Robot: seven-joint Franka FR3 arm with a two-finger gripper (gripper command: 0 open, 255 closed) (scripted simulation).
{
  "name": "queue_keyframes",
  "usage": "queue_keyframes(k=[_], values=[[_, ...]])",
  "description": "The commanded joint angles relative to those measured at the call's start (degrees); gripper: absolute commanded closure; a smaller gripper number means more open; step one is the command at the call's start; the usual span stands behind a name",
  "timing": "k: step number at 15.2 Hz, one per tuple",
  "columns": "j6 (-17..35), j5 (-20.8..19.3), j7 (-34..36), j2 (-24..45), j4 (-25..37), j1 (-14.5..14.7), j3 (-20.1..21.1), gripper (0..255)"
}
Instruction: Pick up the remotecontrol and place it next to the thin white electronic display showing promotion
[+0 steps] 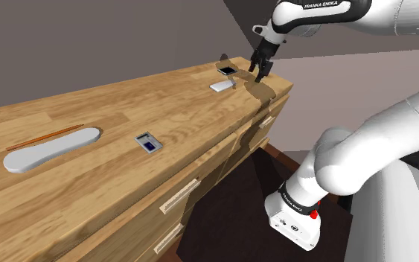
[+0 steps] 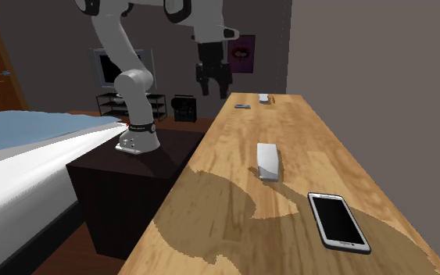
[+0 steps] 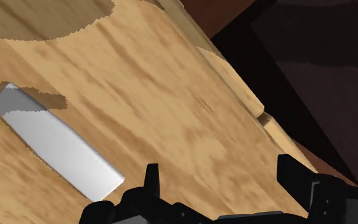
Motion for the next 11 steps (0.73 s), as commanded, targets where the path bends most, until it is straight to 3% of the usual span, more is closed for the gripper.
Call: queue_keyframes(k=[1,6,11], values=[[1.38,2.3,-7.66,5.27,3.23,1.65,-3.42,0],[3.45,12.67,-26.79,20.58,12.14,3.71,-9.16,0],[2.2,23.62,-43.97,36.18,23.45,-1.03,-7.51,0]])
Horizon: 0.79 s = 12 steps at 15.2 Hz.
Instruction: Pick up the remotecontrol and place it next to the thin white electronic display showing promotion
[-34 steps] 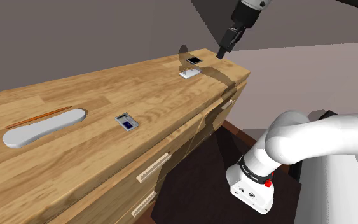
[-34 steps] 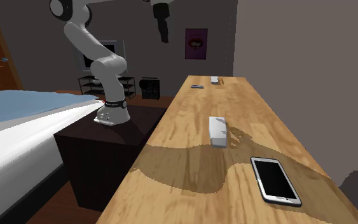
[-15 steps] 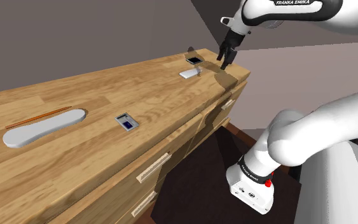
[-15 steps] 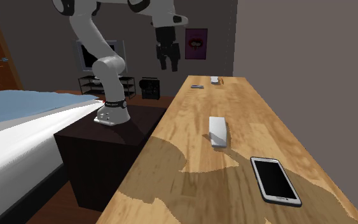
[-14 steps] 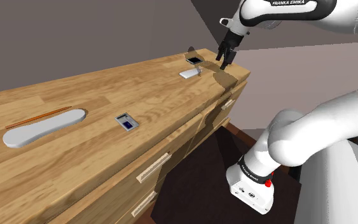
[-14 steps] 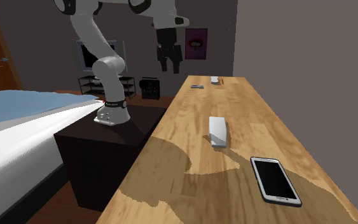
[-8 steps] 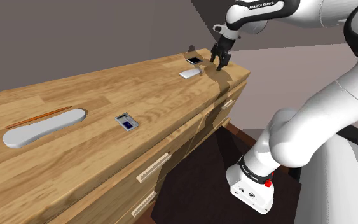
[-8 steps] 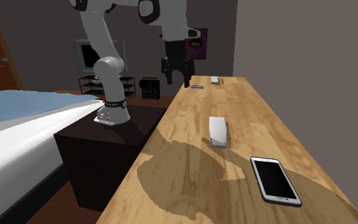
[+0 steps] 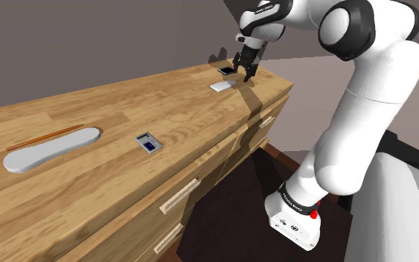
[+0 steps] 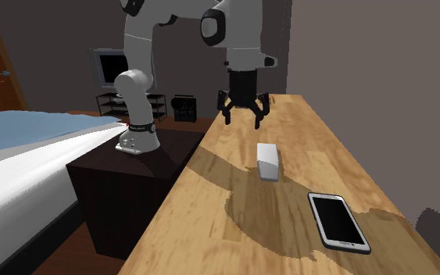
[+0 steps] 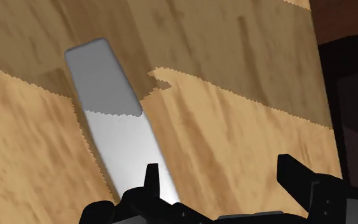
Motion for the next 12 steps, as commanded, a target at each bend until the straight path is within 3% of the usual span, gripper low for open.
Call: queue_keyframes(k=[1,7,12], values=[[-0.76,3.86,-6.57,6.11,4.99,-2.67,1.52,0],[-4.46,9.18,-18.68,20.93,21.28,-10.39,7.53,0],[-1.46,10.09,-19.26,22.32,19.5,-10.57,8.21,0]])
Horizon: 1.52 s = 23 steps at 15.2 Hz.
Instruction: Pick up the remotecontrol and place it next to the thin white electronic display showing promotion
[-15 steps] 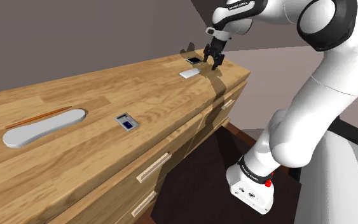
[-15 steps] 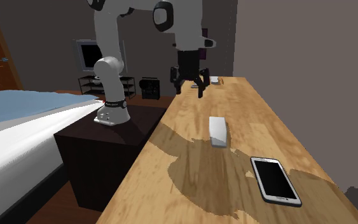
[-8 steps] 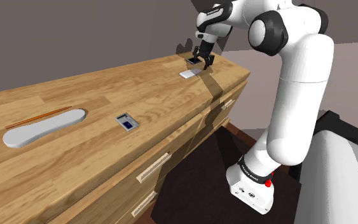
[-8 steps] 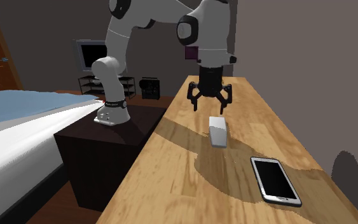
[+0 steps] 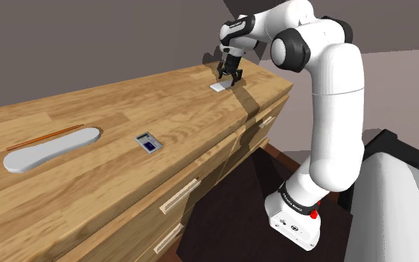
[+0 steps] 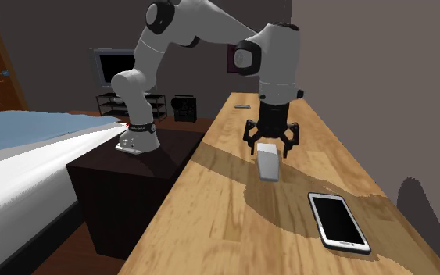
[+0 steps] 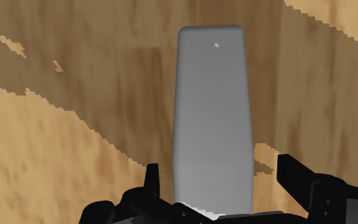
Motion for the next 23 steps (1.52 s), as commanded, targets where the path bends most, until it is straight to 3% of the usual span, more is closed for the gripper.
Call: queue_keyframes(k=[1,10,11,23], values=[[1.17,0.4,-0.29,0.62,-0.59,-0.09,0.29,0],[2.06,0.73,-0.49,1.13,-1.04,-0.17,0.52,0],[2.06,0.73,-0.49,1.13,-1.04,-0.17,0.52,255],[0.36,0.11,-0.11,0.15,-0.2,-0.01,0.09,255]])
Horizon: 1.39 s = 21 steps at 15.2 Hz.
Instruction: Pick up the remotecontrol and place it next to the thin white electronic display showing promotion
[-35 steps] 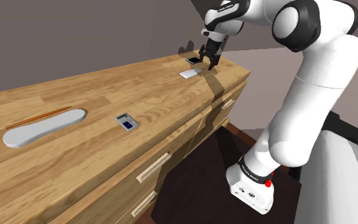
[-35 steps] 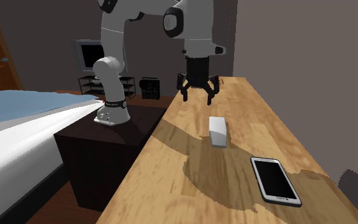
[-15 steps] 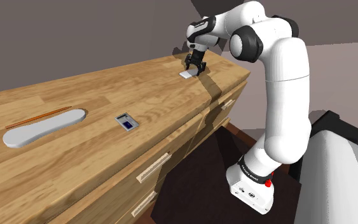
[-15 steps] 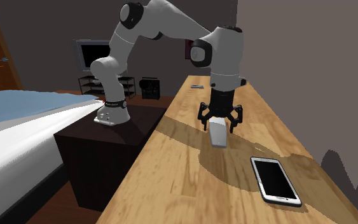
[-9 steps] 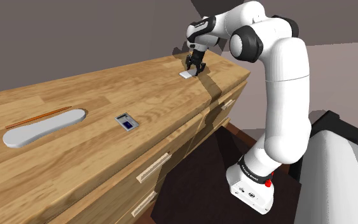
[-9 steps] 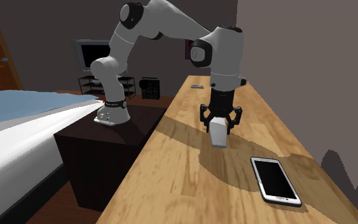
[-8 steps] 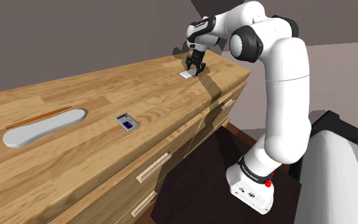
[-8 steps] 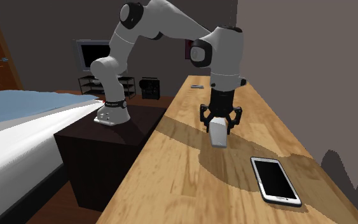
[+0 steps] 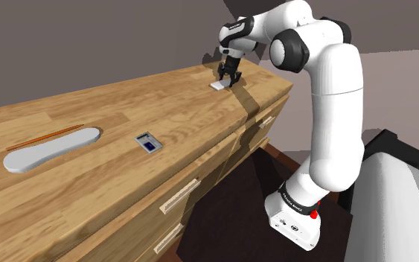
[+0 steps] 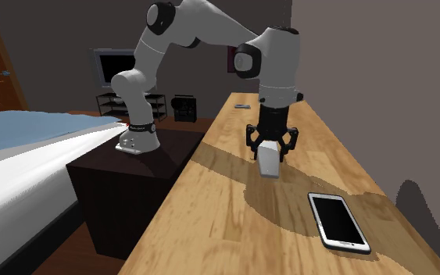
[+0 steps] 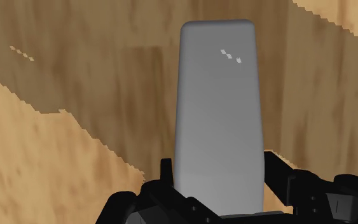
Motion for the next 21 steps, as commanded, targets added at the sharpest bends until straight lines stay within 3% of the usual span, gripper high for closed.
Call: queue_keyframes(k=[1,14,21], values=[[-1.02,-0.41,0.23,-0.69,0.41,0.15,-0.28,255],[-8.5,-2.42,1.6,-3.6,5.47,0.21,-1.55,255],[-5.25,-5.3,9.91,-9.31,-2.55,9.57,-1.25,255]])
